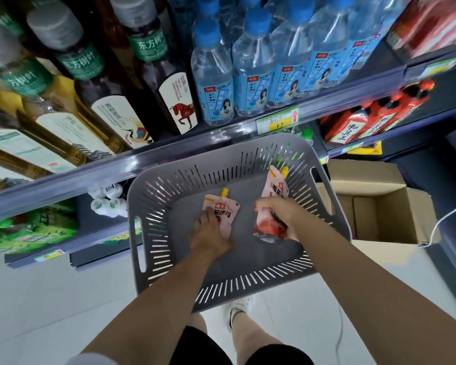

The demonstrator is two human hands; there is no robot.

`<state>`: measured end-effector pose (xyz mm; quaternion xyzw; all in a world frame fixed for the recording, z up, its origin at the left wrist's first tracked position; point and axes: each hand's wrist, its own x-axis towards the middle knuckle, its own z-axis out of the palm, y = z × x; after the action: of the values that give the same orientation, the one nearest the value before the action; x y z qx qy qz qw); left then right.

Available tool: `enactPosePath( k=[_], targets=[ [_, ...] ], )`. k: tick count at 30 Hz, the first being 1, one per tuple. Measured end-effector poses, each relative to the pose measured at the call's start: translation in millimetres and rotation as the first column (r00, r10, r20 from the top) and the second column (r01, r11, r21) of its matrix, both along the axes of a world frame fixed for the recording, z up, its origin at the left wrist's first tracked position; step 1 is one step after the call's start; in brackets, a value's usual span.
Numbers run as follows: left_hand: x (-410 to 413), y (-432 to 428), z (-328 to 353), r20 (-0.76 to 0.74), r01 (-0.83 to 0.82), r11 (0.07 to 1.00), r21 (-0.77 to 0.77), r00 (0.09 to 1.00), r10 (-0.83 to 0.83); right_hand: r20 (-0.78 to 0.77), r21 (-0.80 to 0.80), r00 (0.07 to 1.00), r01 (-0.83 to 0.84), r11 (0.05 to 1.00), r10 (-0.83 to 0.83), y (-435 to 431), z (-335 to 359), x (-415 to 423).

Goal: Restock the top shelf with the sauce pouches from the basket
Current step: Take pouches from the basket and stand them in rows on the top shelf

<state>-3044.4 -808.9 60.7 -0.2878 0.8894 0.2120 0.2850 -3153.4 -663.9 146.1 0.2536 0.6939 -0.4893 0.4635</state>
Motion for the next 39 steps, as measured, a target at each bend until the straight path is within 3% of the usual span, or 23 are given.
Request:
enactPosePath(
  k=[3,7,12,17,22,29,33,36,39],
  targets=[
    [0,3,-5,-0.025,-0.105,0.994,-0.030,0.994,0.104,-0.037,-0.039,0.999,0.030,0.999,-0.031,3,1,3],
    [-4,-4,-3,-0.052,-0.202,0.978,0.044,0.978,0.204,-0.247,0.198,0.964,-0.047,0.979,0.096,6,3,9],
    [-6,-8,19,0.004,-0.152,0.987,0.047,0.988,0.152,-0.311,0.342,0.905,-0.177,0.923,0.289,10,23,14],
    [-7,-8,78,-0.206,-0.048,0.998,0.033,0.977,0.054,-0.445,0.423,0.815,-0.174,0.889,0.371,8,58,9],
    [-6,-10,160,-0.416,0.067,0.998,-0.003,0.907,-0.062,-0.694,0.371,0.628,-0.108,0.922,0.353,-1,122,5],
    [8,-24,283,-0.725,-0.008,0.997,-0.071,0.688,-0.046,-0.936,0.242,0.253,-0.050,0.969,0.247,-23,245,6],
    [13,-45,348,-0.866,-0.118,0.991,-0.059,0.500,0.008,-0.984,0.130,0.114,-0.078,0.988,0.138,-50,308,2],
    [15,-66,395,-0.936,-0.188,0.981,-0.053,0.352,0.017,-0.997,0.046,0.061,-0.136,0.990,0.055,-72,346,2],
    [13,-91,435,-0.970,-0.279,0.958,-0.064,0.244,0.007,-0.996,-0.037,0.090,-0.201,0.979,-0.019,-96,373,2]
  ],
)
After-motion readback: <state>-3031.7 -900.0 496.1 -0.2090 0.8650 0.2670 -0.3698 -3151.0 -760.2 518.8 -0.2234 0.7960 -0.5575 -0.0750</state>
